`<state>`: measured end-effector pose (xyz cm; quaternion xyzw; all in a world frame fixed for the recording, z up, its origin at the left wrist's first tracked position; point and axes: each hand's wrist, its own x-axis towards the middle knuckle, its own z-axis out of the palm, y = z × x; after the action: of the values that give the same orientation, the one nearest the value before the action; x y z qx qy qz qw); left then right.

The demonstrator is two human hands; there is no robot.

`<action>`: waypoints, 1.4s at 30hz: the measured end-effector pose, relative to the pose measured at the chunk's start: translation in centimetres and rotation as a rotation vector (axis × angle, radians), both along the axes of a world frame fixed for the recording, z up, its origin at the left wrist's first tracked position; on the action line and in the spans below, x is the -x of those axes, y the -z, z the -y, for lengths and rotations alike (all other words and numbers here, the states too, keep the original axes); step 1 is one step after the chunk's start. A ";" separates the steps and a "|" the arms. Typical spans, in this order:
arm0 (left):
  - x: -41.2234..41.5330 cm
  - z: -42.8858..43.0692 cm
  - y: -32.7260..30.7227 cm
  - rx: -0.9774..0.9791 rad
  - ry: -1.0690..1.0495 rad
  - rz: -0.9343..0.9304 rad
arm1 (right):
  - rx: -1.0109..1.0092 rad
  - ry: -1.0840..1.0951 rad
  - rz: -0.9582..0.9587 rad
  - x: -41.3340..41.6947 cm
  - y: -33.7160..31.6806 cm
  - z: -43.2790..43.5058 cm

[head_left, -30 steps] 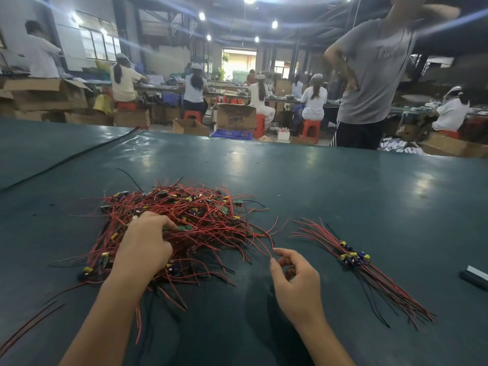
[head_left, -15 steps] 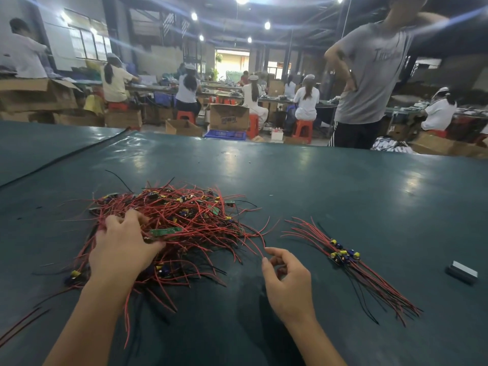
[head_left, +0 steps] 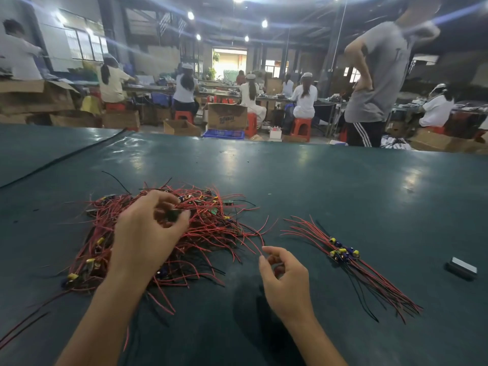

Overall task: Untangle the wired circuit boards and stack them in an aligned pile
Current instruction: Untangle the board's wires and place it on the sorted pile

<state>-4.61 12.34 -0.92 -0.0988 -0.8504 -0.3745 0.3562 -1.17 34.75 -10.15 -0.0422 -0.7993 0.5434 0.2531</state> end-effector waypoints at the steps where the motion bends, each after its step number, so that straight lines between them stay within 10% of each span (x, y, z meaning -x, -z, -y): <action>1: -0.1 -1.0 0.1 -0.007 0.064 -0.077 | 0.012 -0.006 -0.009 0.0 -0.2 0.1; 9: -1.5 -7.6 4.4 0.076 0.374 -0.343 | 0.416 -0.326 -0.058 -1.7 -2.7 2.4; 19: -2.4 -8.9 6.4 -0.061 0.519 -0.278 | 0.521 -0.157 -0.181 -2.0 -3.3 2.1; 35: -1.6 -9.2 6.7 -0.934 0.592 0.600 | 0.208 -0.293 -0.132 -1.4 -2.3 1.7; 42: -0.8 -9.4 7.1 -1.108 0.511 0.582 | 0.489 -0.080 0.205 -0.7 -2.3 1.7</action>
<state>-3.79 21.70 -8.05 0.0053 -0.5439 -0.8391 0.0108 -0.46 33.00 -7.87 -0.1253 -0.6668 0.7228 0.1315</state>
